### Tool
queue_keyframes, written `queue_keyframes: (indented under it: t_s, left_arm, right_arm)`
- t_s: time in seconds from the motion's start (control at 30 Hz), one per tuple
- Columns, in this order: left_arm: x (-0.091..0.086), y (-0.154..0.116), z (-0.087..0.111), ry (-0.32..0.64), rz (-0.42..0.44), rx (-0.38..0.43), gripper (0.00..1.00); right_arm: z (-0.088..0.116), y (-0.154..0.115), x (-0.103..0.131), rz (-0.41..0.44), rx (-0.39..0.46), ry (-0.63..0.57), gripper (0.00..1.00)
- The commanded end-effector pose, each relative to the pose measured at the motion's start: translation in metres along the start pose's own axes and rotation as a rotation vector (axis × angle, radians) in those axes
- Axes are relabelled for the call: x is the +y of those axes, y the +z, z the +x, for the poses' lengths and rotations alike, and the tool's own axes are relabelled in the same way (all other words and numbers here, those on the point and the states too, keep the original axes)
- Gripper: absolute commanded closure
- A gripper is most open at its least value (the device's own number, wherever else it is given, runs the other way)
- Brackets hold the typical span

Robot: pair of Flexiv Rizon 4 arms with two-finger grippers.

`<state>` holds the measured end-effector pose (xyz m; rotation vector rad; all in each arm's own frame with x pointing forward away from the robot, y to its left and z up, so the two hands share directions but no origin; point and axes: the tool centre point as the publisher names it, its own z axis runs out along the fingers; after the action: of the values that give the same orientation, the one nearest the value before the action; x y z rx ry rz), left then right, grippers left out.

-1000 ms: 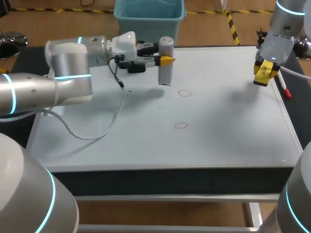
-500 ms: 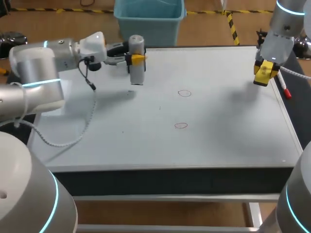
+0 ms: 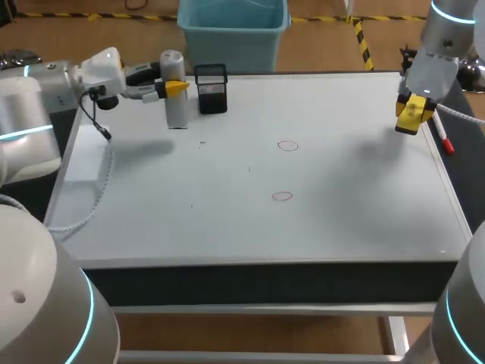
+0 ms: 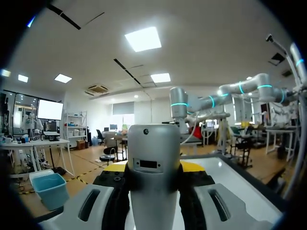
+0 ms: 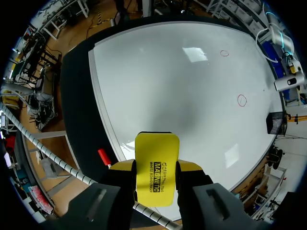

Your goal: Pick up the inspection probe, press it on each red-marked spot on the whiteboard one by one, put down the probe, pick up the eraser, and wipe off all the red marks.

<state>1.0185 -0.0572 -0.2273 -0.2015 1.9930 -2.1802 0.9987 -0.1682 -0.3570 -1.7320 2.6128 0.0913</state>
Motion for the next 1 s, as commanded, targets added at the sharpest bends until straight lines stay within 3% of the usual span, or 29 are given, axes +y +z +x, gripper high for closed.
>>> queue_keyframes:
  t_s: [0.03,0.37,0.83,1.0]
  left_arm:
    - [0.0,-0.018,-0.007,-0.006,-0.002,0.017,1.0]
    - [0.002,-0.051,-0.023,-0.034,-0.002,0.013,1.0]
    - [0.002,-0.051,-0.023,-0.034,-0.002,0.013,1.0]
    - [0.002,-0.051,-0.023,-0.034,-0.002,0.013,1.0]
  right_arm:
    - [0.0,-0.001,-0.001,0.0,0.003,-0.002,1.0]
    - [0.0,-0.001,-0.001,0.0,0.003,-0.002,1.0]
    - [0.0,-0.001,-0.001,0.0,0.003,-0.002,1.0]
    - [-0.037,-0.005,0.027,0.049,0.037,-0.046,1.0]
